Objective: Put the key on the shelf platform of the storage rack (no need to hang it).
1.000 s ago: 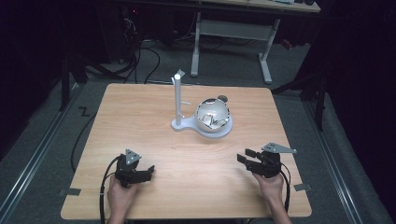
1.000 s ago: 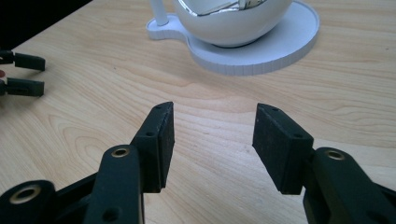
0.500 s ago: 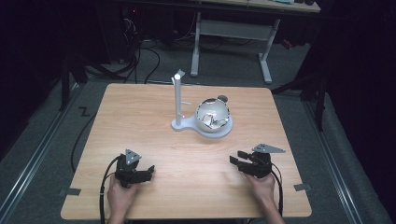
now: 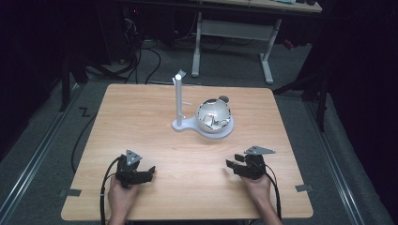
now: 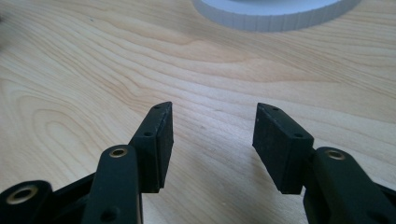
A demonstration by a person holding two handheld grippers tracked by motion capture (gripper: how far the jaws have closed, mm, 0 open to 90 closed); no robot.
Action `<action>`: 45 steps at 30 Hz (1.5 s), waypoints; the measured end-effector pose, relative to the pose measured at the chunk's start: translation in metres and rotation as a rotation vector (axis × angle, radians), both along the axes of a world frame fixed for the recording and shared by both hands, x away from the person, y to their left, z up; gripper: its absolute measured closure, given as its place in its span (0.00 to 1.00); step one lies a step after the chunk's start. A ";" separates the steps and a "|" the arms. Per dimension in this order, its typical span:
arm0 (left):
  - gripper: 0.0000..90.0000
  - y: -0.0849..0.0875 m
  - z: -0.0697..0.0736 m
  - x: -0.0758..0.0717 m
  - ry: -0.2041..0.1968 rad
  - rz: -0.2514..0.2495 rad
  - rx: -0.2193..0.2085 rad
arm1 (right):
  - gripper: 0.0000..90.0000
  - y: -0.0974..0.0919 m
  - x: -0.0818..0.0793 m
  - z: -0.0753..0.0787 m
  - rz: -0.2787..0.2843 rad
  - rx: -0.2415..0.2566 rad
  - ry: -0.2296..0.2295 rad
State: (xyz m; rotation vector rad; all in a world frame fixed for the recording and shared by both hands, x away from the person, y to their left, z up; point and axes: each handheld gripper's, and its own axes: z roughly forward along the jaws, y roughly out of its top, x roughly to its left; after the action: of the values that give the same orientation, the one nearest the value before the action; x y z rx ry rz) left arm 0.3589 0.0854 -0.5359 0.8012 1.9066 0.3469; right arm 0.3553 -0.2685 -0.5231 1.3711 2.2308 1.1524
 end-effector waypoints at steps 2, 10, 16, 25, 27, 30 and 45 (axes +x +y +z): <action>0.18 0.000 0.000 0.000 0.000 0.000 0.000 | 0.54 0.001 0.000 -0.002 -0.005 -0.016 0.005; 0.18 0.000 0.000 0.000 0.001 0.000 -0.001 | 0.53 0.002 0.001 -0.006 -0.021 -0.062 0.001; 0.18 0.000 0.000 0.000 0.000 -0.001 0.000 | 0.51 0.005 0.000 -0.007 -0.016 -0.101 -0.024; 0.18 0.000 0.000 0.000 0.000 -0.001 0.000 | 0.49 0.013 -0.002 -0.008 -0.005 -0.179 -0.056; 0.18 0.000 0.000 0.000 0.000 -0.001 0.000 | 0.49 0.013 -0.002 -0.008 -0.006 -0.177 -0.053; 0.18 0.000 0.000 0.000 0.000 -0.001 0.000 | 0.48 0.013 -0.002 -0.008 -0.004 -0.178 -0.054; 0.18 0.000 0.000 0.000 0.000 -0.001 0.000 | 0.48 0.013 -0.002 -0.008 0.002 -0.177 -0.053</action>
State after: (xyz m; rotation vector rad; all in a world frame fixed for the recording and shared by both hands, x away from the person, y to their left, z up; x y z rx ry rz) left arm 0.3588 0.0854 -0.5359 0.8021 1.9062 0.3467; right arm 0.3535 -0.2558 -0.5309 1.2539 2.2369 0.9536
